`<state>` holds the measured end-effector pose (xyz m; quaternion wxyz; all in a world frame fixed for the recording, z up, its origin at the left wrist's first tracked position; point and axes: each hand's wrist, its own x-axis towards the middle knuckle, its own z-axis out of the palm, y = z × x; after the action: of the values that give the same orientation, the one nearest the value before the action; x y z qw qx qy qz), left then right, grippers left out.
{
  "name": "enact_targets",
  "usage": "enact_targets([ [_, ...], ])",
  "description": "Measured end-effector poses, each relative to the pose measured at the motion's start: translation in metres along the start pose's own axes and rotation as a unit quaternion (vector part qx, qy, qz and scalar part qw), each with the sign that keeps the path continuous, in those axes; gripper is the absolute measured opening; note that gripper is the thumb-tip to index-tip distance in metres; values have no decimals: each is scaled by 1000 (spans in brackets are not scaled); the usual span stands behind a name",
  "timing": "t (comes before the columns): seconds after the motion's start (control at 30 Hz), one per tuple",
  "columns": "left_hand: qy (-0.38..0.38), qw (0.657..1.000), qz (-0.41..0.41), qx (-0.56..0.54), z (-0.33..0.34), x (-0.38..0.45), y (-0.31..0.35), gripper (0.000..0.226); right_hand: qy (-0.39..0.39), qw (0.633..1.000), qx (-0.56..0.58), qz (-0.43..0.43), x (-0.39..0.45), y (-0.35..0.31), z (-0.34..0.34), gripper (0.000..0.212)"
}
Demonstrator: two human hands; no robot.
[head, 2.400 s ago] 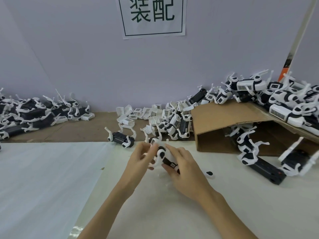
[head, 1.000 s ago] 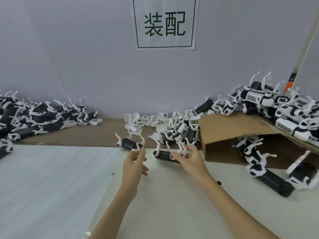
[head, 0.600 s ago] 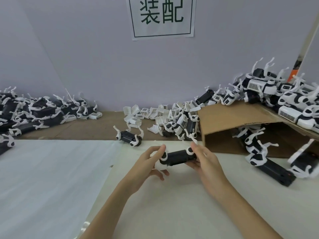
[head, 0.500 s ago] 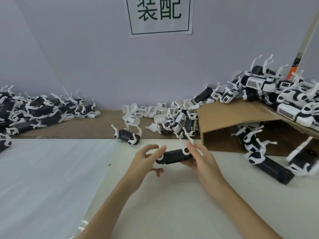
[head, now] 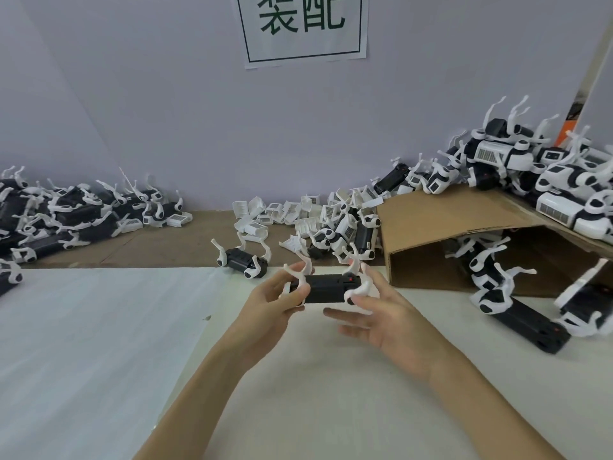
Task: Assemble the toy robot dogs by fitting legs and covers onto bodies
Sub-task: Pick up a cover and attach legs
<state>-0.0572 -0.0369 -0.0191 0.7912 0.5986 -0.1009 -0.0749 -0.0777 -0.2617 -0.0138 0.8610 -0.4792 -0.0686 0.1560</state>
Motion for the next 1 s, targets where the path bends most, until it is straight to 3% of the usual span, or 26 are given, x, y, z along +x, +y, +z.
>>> enact_targets([
  [0.07, -46, 998, 1, -53, -4, 0, 2, 65, -55, 990, 116, 50, -4, -7, -4, 55],
  [0.17, -96, 989, 17, -112, -4, 0, 4, 77, -36, 976, 198, 85, -6, -8, -1, 27],
  [0.3, -72, 981, -12, -179, -1, 1, 7, 57, 119, 992, 28, 15, 0, 7, 11, 33],
  [0.37, -14, 994, -52, -95, 6, 0, 6, 57, 162, 978, -125, -36, -2, 12, 15, 20],
  [0.43, 15, 996, -91, -19, 11, -1, 1, 69, 176, 962, -202, -57, -5, 15, 16, 8],
  [0.5, -1, 995, -97, 22, 16, -3, -1, 69, 155, 954, -239, -95, -8, 17, 17, 21],
  [0.6, 46, 995, -63, 64, 18, -4, -3, 63, 124, 938, -282, -157, -10, 19, 19, 32],
  [0.7, 96, 989, -15, 115, 19, -3, -4, 61, 102, 942, -289, -138, -9, 18, 19, 34],
  [0.77, 132, 974, 57, 173, 18, -5, -1, 45, 72, 941, -315, -99, -8, 16, 19, 30],
  [0.9, 160, 947, 161, 226, 16, -9, 6, 44, 31, 941, -330, -64, -9, 14, 17, 47],
  [1.0, 102, 957, 173, 211, 16, -10, 8, 50, 32, 949, -300, -94, -9, 14, 15, 44],
])
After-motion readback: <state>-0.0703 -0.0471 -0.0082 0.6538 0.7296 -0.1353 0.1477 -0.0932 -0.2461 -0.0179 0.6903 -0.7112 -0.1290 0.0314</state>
